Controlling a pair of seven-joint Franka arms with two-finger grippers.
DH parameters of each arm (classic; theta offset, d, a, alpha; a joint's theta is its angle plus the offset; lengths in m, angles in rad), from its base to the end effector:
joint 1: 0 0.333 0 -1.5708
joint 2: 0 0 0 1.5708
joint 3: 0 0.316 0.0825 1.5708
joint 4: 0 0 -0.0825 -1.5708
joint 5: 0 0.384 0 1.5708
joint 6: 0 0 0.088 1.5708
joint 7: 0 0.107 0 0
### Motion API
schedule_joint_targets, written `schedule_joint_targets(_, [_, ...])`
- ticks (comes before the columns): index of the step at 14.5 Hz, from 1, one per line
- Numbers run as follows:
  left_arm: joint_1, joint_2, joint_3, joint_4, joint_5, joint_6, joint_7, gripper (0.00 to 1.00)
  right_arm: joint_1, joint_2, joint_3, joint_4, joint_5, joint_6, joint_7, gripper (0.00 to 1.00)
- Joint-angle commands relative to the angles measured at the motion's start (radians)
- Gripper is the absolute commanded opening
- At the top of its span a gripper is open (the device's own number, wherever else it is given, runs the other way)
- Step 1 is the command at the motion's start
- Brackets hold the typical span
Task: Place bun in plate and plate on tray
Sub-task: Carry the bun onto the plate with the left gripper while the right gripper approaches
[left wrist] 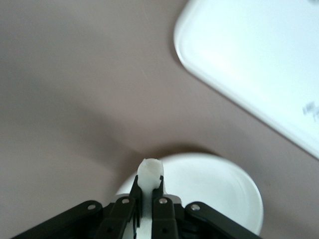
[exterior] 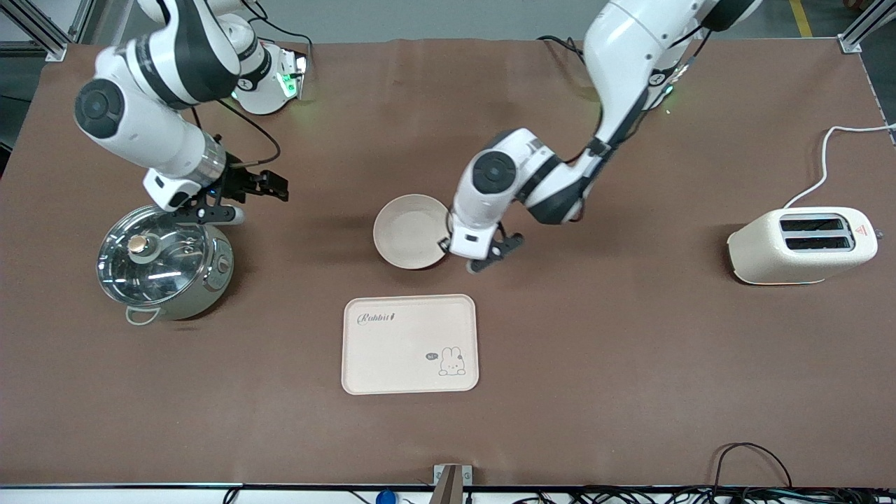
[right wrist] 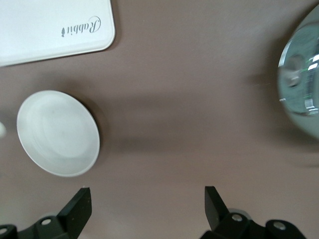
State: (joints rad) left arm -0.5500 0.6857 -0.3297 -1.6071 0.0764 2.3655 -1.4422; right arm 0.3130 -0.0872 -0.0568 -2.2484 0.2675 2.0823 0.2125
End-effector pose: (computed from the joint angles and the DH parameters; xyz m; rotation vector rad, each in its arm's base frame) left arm 0.4751 -0.5207 0.2537 2.8501 0.8690 -0.1351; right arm 0.4803 0.1393 0.3976 -2.9240 0.1415 0.1924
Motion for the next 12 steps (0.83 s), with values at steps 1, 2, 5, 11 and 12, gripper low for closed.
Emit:
schedule_joint_targets(1, [-0.057, 0.101, 0.012, 0.067, 0.014, 0.084, -0.047, 0.16, 0.006, -0.028, -0.003, -0.106, 0.067, 0.137, 0.008, 1.0])
schedule_joint_targets(2, [-0.071, 0.116, 0.012, 0.067, 0.016, 0.121, -0.05, 0.19, 0.026, -0.025, -0.003, -0.131, 0.088, 0.194, 0.008, 1.0])
schedule_joint_targets(5, [-0.094, 0.141, 0.017, 0.068, 0.019, 0.15, -0.044, 0.53, 0.046, 0.045, -0.003, -0.155, 0.2, 0.292, 0.002, 1.0])
schedule_joint_targets(11, [-0.032, -0.009, 0.018, 0.07, 0.029, 0.042, -0.026, 1.0, 0.199, 0.243, -0.003, -0.11, 0.343, 0.449, -0.001, 0.99])
schedule_joint_targets(12, [0.005, -0.058, 0.018, 0.07, 0.045, -0.004, 0.008, 1.0, 0.224, 0.266, -0.003, -0.097, 0.345, 0.453, -0.002, 0.99])
